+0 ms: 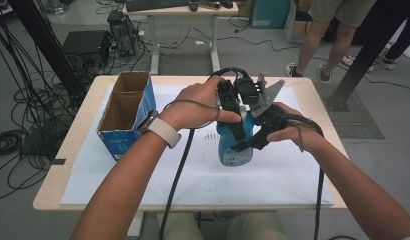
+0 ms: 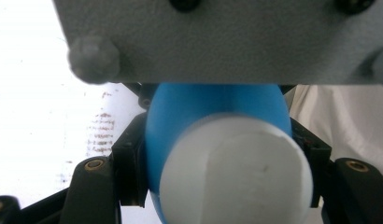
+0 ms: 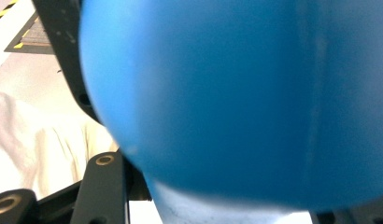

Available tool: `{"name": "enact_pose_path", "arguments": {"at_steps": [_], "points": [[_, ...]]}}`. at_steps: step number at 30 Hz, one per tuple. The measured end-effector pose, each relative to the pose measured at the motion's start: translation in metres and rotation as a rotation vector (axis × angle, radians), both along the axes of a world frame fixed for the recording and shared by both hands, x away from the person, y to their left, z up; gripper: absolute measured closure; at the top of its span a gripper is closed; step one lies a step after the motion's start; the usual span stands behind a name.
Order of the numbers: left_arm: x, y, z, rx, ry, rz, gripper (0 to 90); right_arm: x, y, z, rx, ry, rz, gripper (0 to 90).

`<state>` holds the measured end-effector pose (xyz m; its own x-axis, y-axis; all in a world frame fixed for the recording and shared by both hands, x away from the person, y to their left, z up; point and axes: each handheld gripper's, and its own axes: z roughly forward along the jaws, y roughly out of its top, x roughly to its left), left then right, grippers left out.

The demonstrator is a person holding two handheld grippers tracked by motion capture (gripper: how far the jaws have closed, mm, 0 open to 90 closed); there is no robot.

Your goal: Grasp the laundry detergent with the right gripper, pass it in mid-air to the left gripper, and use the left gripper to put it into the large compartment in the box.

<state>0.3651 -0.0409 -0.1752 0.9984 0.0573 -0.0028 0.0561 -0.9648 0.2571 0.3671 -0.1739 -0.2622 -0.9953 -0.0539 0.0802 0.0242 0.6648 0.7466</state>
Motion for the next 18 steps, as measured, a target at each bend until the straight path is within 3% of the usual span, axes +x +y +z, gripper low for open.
{"name": "enact_pose_path", "arguments": {"at_steps": [18], "points": [[-0.0004, 0.0003, 0.0003, 0.0, 0.001, 0.001, 37.5, -0.0001, 0.0001, 0.0004, -0.002, 0.001, 0.005, 43.4]]}}
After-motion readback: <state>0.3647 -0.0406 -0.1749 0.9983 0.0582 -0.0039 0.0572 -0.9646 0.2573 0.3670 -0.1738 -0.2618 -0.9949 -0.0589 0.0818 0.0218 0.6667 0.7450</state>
